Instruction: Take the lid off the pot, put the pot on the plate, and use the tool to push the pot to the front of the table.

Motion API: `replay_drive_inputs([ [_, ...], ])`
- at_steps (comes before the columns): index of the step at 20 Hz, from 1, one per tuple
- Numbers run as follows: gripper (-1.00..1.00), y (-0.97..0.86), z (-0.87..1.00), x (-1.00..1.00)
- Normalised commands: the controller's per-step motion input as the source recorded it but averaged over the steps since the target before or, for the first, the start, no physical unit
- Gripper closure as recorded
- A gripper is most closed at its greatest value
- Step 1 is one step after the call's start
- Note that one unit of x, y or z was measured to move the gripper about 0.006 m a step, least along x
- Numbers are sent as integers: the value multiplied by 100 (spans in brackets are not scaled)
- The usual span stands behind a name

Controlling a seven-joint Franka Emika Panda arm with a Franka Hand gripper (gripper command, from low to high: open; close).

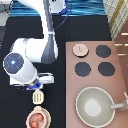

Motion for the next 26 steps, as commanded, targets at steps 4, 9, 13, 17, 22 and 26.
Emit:
replay_drive_inputs([
  [4, 100, 16, 34, -100],
  [9, 100, 15, 27, -100],
  [13, 100, 21, 2, -100],
  [17, 100, 15, -22, -100],
  [22, 100, 3, -77, -100],
  [26, 100, 0, -88, -100],
])
